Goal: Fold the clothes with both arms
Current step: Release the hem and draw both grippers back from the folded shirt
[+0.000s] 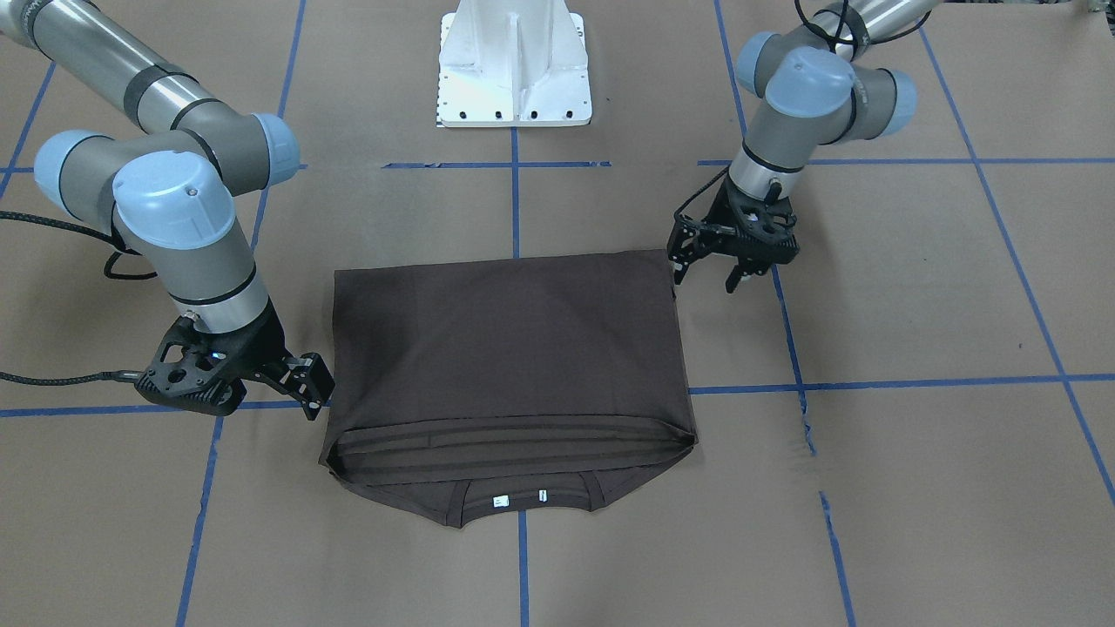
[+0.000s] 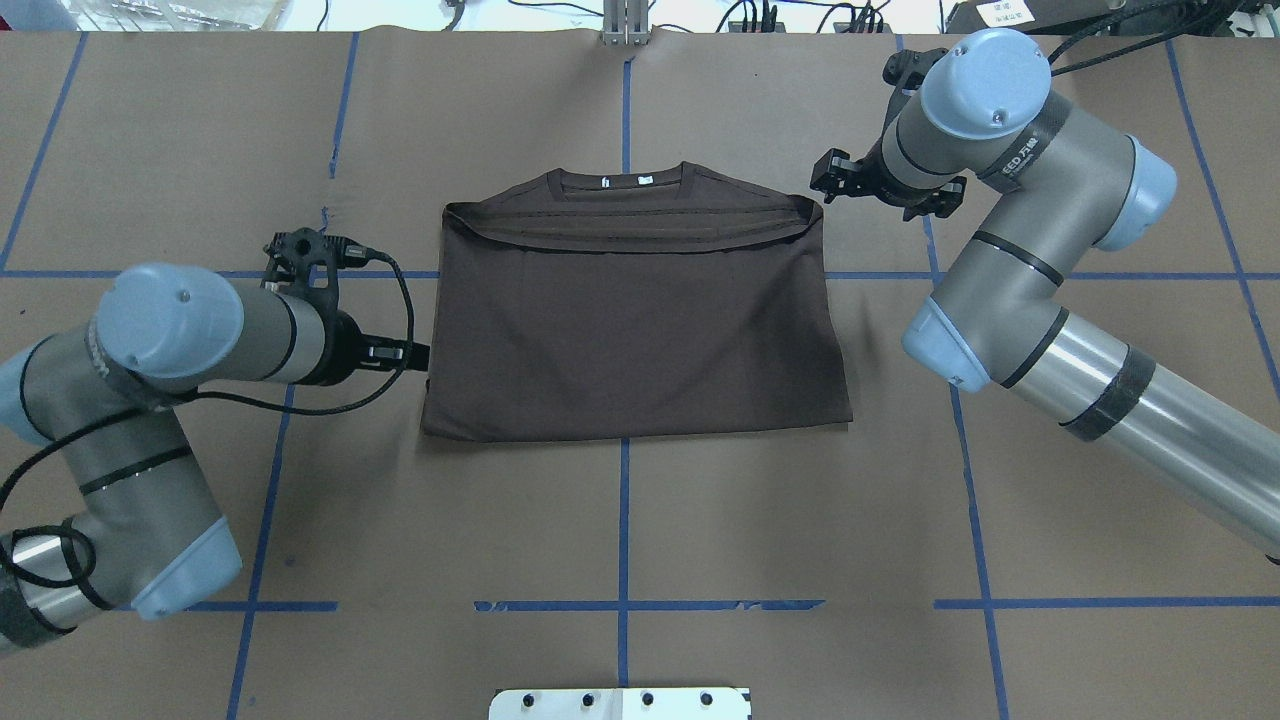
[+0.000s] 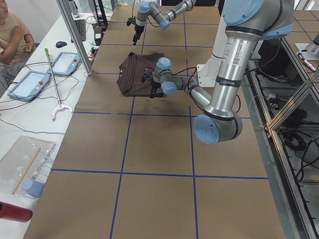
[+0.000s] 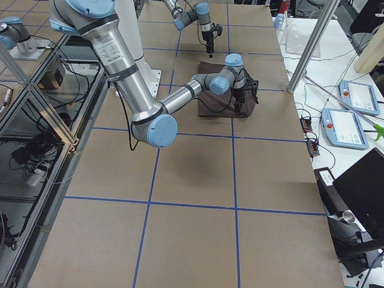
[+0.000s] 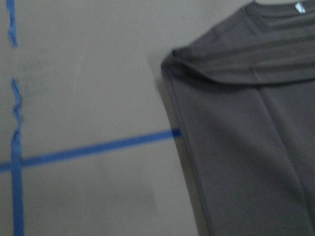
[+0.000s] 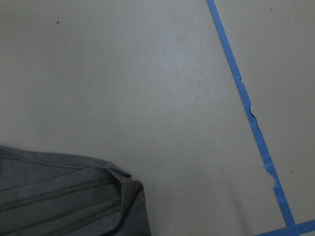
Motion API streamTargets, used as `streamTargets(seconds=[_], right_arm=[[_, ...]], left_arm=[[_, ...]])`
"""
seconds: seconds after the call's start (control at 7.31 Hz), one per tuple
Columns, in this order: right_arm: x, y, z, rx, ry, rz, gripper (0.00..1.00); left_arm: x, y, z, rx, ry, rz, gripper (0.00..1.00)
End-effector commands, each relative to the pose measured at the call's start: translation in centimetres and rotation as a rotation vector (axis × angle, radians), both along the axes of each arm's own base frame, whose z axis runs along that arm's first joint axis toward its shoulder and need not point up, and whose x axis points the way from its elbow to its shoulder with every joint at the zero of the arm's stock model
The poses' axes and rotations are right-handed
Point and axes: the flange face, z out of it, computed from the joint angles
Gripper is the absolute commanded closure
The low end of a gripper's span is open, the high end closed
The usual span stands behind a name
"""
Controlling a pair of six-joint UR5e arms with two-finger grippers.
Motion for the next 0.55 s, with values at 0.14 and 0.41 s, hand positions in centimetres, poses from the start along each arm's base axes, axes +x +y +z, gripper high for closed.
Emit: streamTargets(seconds=[0.14,0.41], right_arm=[[0.4,0.4,0.0,0.001,-0.005,0.003,0.0],[0.4,0.4,0.2,0.001,-0.001,0.004,0.0]], left_arm=[[3.7,5.1,1.0,-0.103,0.04,-0.031,0.54],[4.3,5.6,0.6,-0.121,0.051,-0.031,0.57]])
